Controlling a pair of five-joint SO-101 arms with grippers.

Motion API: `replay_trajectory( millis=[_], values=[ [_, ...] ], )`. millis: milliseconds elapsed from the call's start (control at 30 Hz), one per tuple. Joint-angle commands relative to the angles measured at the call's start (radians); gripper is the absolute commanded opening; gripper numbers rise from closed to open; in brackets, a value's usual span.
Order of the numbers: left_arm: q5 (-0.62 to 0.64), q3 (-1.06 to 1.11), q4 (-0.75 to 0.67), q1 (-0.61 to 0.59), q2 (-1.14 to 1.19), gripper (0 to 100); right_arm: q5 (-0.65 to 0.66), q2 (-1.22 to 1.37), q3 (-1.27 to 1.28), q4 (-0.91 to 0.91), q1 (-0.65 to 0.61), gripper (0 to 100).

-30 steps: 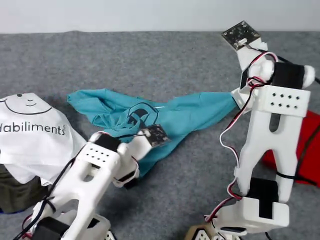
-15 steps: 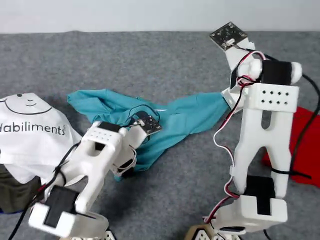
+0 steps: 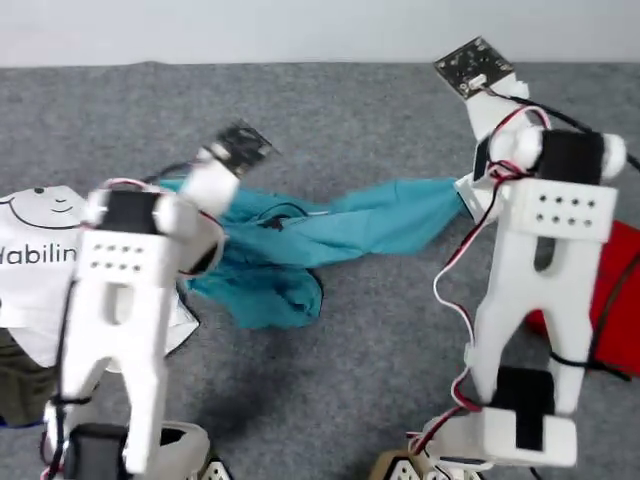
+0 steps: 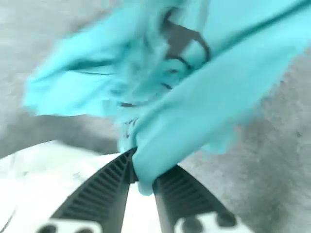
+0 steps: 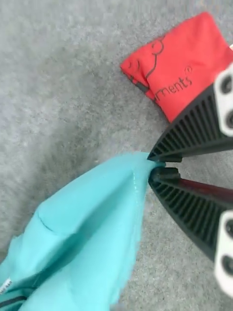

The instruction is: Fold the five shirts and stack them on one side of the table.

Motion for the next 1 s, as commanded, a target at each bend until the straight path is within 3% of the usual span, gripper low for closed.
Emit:
replay_trajectory(
  millis=[0, 100, 267, 367, 633, 967],
  values=[
    [-0.038, -0.084, 0.097, -0.034, -0.052, 1, -0.005, -0.091, -0.012, 0.007, 0.013, 1.0],
    [-0.112, -0.067, 0.137, -0.037, -0.054, 2, -0.005, -0.111, -0.012, 0.007, 0.013, 1.0],
    [-0.114, -0.116, 0.109, -0.038, -0.058, 0, -0.008, -0.137, -0.061, 0.005, 0.010, 1.0],
    [-0.101, -0.232, 0.109, -0.040, -0.058, 0, -0.009, -0.156, -0.160, 0.007, 0.012, 1.0],
    [0.101, -0.684, 0.044, -0.040, -0.052, 1, -0.008, -0.220, -0.457, 0.013, 0.016, 1.0],
    [0.107, -0.981, 0.031, -0.040, -0.060, 1, 0.034, -0.317, -0.752, 0.007, 0.021, 1.0]
  ],
)
